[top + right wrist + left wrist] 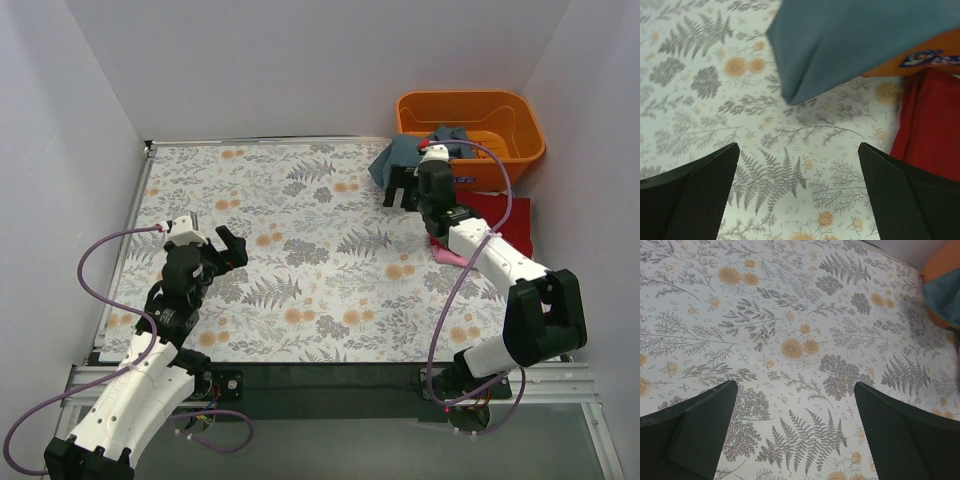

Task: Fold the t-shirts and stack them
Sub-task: Grab the tshirt from the pile

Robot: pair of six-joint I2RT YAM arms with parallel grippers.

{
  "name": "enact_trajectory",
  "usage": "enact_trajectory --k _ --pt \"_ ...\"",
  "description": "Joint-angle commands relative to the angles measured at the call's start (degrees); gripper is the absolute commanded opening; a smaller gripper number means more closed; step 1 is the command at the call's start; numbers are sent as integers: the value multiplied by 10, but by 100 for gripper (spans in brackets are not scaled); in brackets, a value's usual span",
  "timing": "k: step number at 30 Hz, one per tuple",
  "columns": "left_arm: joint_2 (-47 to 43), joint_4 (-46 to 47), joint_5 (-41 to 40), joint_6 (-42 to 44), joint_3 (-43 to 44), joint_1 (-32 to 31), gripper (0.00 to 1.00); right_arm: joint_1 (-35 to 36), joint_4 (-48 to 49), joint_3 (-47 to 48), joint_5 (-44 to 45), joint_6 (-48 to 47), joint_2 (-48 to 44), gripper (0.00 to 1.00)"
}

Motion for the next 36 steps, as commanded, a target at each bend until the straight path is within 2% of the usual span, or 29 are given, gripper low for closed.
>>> enact_trajectory --k 1,8,15,19,21,25,27,30,31,36 --pt "0 -1 3 11 -4 1 97 -52 98 -2 51 125 3 91" --pt "5 -1 -2 13 -4 1 97 -106 216 -5 -9 175 82 88" --pt "21 -1 0 16 -1 2 97 -108 258 23 -73 181 144 83" --pt "23 -1 -1 17 -1 1 97 -109 274 33 -165 165 155 68" --pt "22 -1 -1 18 -1 1 97 -108 279 34 -179 155 154 63" --pt "20 -1 1 17 -1 2 97 -108 284 45 -186 134 154 44" --pt "18 -1 0 17 -2 1 97 -108 284 51 -189 127 154 39" --pt "12 -2 -1 17 -4 1 97 -109 283 64 -212 122 146 14" --pt "9 -1 -2 17 -4 1 97 -108 281 66 -221 123 141 2" --pt "4 -1 1 16 -4 1 97 -109 257 115 -306 100 105 1"
